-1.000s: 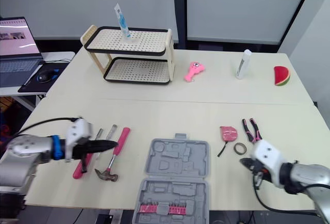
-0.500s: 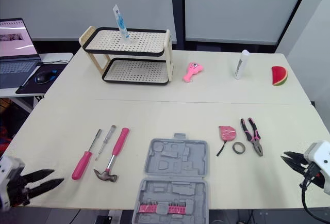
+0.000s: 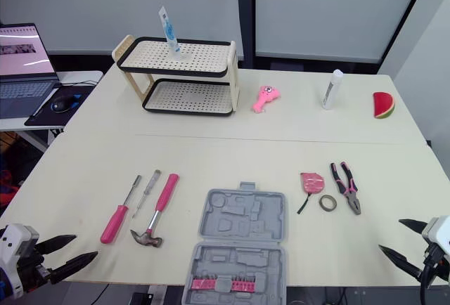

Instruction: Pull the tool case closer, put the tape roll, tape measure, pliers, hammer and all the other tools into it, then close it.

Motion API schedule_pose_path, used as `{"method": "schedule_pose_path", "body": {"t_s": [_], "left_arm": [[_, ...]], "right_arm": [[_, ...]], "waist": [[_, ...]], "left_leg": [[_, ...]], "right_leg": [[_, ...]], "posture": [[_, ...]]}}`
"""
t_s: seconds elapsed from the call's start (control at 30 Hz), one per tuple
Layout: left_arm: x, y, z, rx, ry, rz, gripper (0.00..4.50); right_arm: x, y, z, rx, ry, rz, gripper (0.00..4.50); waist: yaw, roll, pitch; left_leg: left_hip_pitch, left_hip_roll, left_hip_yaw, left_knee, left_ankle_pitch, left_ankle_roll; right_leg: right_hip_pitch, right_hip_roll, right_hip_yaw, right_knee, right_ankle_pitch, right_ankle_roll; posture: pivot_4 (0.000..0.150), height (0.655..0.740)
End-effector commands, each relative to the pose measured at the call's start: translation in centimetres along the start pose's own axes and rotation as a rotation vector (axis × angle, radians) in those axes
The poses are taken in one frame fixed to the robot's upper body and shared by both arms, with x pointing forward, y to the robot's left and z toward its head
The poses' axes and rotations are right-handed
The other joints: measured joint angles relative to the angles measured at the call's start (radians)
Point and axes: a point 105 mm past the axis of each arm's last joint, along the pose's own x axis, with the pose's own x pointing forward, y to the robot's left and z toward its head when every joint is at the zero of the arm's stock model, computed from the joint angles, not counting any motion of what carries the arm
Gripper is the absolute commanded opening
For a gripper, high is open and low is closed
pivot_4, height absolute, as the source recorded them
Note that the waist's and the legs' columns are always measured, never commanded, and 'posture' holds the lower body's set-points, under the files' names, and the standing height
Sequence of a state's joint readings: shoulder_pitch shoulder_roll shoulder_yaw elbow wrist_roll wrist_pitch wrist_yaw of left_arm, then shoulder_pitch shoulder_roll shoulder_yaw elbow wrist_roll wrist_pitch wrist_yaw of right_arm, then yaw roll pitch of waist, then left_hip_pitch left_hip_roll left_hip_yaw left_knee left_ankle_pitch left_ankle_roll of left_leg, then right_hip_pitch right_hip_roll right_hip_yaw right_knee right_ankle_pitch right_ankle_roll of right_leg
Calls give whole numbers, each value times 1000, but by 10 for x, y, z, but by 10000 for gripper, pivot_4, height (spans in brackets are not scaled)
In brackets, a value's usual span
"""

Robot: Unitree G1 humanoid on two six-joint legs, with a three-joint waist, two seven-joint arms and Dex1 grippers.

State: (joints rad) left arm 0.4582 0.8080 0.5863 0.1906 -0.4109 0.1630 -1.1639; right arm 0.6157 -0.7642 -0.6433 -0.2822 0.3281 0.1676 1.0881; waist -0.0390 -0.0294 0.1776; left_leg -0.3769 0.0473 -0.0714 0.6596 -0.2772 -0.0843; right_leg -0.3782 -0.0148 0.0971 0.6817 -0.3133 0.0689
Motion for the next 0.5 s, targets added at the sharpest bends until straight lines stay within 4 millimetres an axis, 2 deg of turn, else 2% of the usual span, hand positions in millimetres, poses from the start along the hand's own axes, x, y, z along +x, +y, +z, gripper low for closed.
{"method": "schedule_pose_path", "body": {"t_s": [0.03,0.13,0.27,0.37,0.5], "left_arm": [[-6,-3,16,79,-34,-2,45000],[0,-15,28,156,-44,-76,45000],[18,-37,56,257,-103,-194,45000],[40,-70,86,382,-172,-366,45000],[56,-102,113,469,-230,-535,45000]], "right_arm": [[4,-4,10,-68,-11,2,44778],[14,-2,19,-131,-21,32,44778],[30,5,34,-172,-36,92,44778],[48,15,47,-196,-45,140,44778],[68,22,54,-183,-54,156,44778]], "waist": [[0,0,0],[1,0,0],[6,2,1],[8,2,1],[8,2,2]], "left_leg": [[0,0,0,0,0,0],[0,0,0,0,0,0],[0,0,0,0,0,0],[1,0,0,0,0,0],[0,0,-1,0,0,0]], "right_leg": [[0,0,0,0,0,-1],[0,0,0,0,-1,-2],[1,0,0,0,0,0],[1,0,0,0,0,0],[1,0,-1,-2,1,1]], "posture": [[1500,7350],[1500,7350],[1500,7350],[1500,7350],[1500,7350]]}}
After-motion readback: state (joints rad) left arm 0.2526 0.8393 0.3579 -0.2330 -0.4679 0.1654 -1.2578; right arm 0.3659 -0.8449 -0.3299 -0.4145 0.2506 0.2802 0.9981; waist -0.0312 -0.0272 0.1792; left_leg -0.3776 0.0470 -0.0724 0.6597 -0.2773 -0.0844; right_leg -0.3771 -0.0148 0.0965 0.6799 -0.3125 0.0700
